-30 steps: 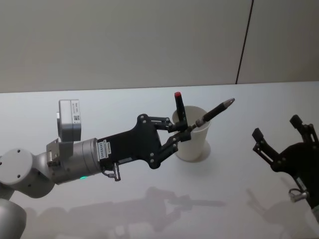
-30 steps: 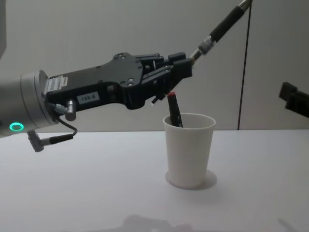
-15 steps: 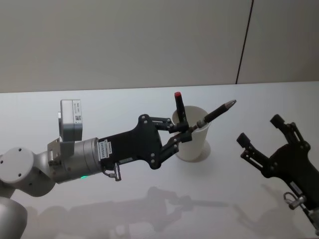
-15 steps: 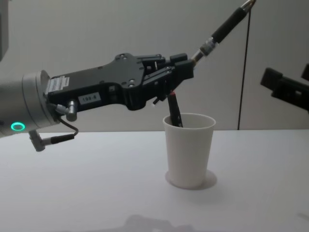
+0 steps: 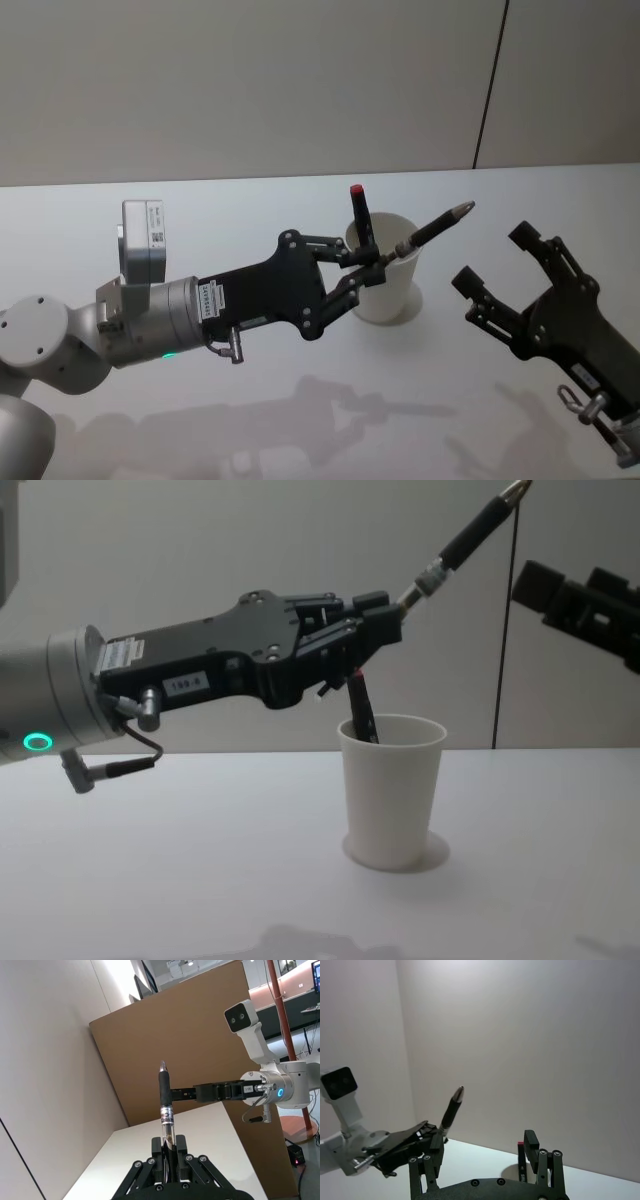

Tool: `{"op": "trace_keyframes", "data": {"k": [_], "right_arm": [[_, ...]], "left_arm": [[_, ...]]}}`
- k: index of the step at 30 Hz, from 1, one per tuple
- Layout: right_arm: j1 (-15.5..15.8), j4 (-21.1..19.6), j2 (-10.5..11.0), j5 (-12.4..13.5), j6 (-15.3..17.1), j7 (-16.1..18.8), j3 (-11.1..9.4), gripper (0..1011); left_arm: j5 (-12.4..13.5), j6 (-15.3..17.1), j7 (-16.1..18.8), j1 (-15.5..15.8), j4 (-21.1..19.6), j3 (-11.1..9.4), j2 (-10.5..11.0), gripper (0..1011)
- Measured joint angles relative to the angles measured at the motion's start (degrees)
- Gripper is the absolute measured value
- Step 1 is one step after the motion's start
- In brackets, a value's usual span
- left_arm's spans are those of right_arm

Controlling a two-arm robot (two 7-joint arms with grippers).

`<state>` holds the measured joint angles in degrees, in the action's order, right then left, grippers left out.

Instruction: Place the pen into the pen holder.

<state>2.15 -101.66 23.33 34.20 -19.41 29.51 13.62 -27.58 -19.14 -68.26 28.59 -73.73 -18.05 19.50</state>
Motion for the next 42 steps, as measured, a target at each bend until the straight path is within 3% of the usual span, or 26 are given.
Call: {"op": "trace_keyframes", "data": {"k": [12,22,42], "right_arm": [[-0.66,-0.07,-0.22,2.87,0.55,3.71,0.16,1001],[-0.84,-0.07,-0.4,3.16,0.74,3.74,0.22,1001],[-4.39,2.87,-2.47,5.32,3.51,6.98,0.84,1001]], "left_arm": [[0.0,0.0,-0.07,0.05,0.06,0.0,-0.02,172],[0.0,0.0,-0.09,0.05,0.06,0.0,-0.02,171],[-0.01,0.01,-0.08,0.05,0.06,0.0,-0.02,172]]}}
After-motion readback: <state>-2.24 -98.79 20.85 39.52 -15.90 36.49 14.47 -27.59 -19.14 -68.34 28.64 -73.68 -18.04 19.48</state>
